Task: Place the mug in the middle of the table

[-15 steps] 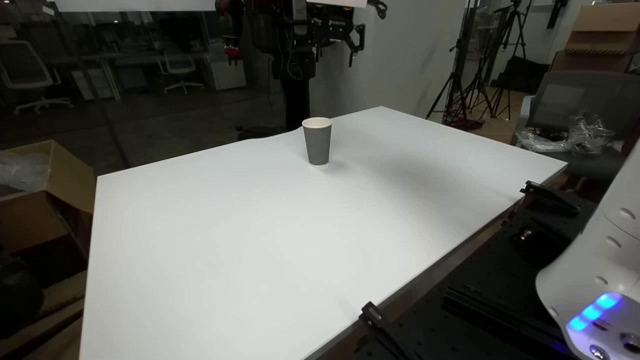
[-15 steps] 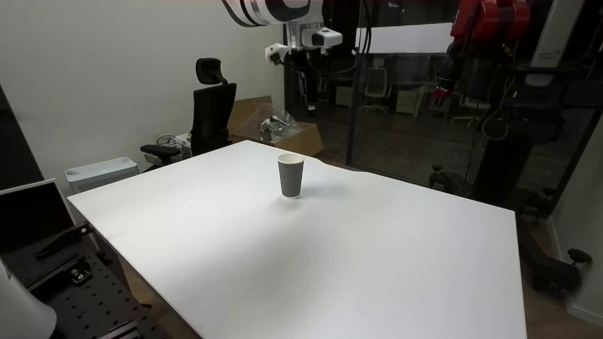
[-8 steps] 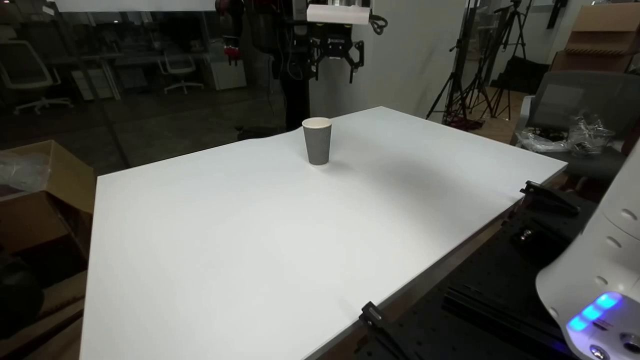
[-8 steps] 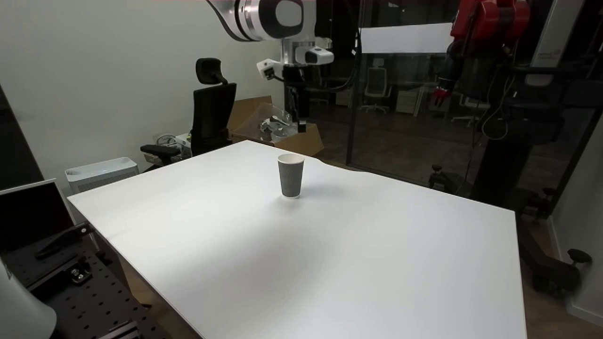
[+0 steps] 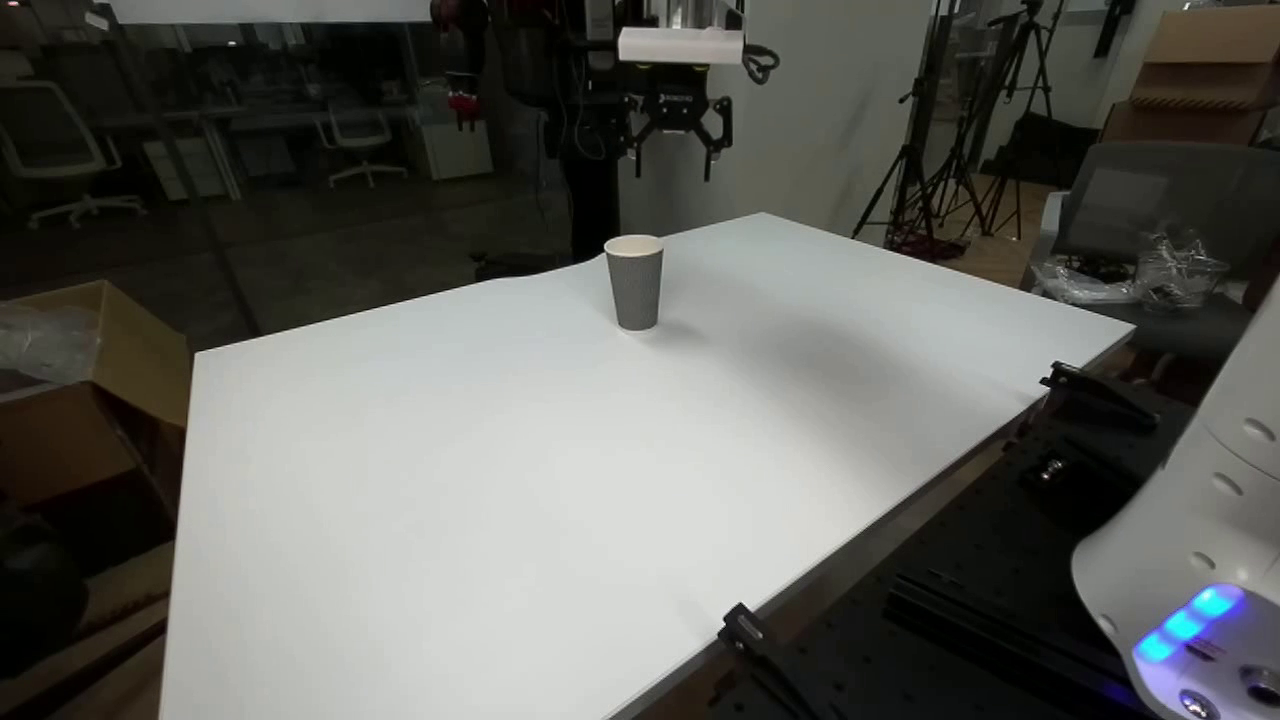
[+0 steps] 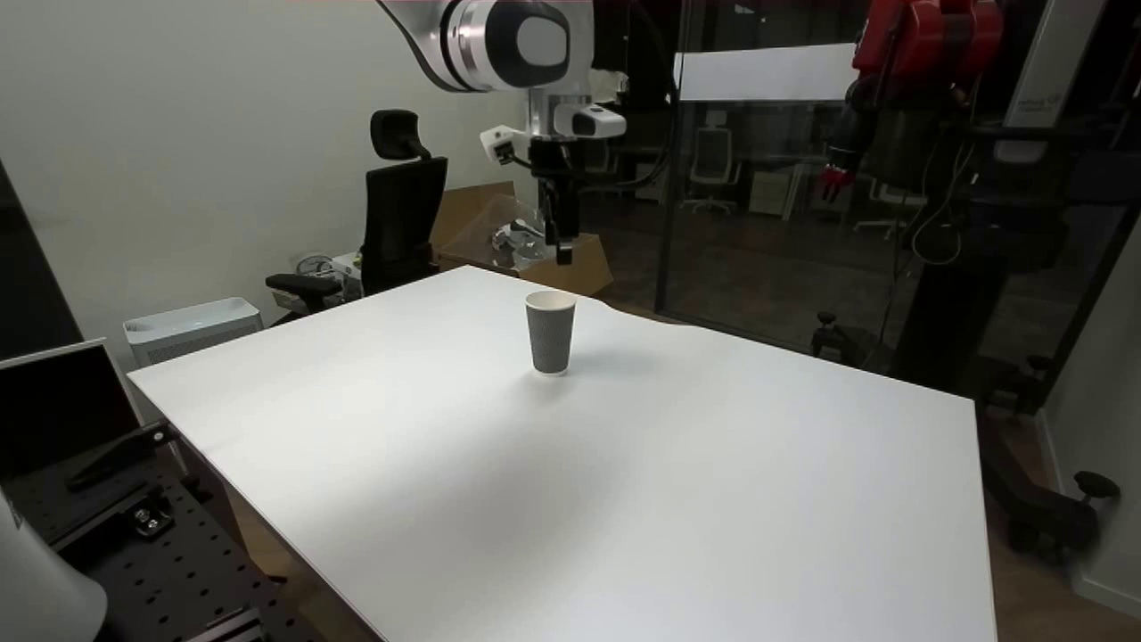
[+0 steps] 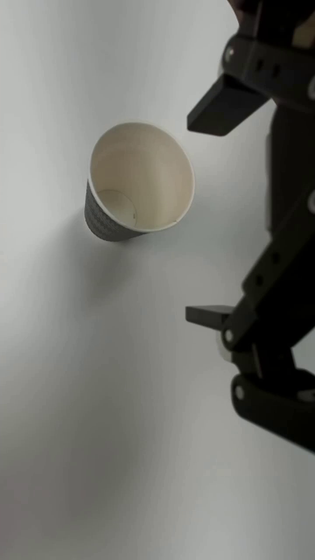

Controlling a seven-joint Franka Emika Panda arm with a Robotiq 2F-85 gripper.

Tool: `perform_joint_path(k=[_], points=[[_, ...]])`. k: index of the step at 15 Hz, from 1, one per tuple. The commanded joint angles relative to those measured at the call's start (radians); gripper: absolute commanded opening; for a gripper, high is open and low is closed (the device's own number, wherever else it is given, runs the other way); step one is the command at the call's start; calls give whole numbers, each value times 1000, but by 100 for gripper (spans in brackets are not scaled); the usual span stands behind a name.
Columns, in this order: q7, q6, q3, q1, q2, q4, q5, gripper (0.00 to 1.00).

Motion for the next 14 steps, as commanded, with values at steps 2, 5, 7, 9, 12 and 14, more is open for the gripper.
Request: perform_joint_path(k=[2, 5, 7, 9, 12, 14], points=[[-27, 13, -16, 5, 13, -16, 25, 100], [-39, 42, -23, 2, 15, -60, 43, 100], [-48, 69, -30, 1, 21, -92, 50, 100], [-44, 53, -37, 10, 32, -75, 43, 100], [-49, 70, -41, 9, 36, -94, 45, 100], [-50, 64, -43, 8, 45, -83, 41, 100]])
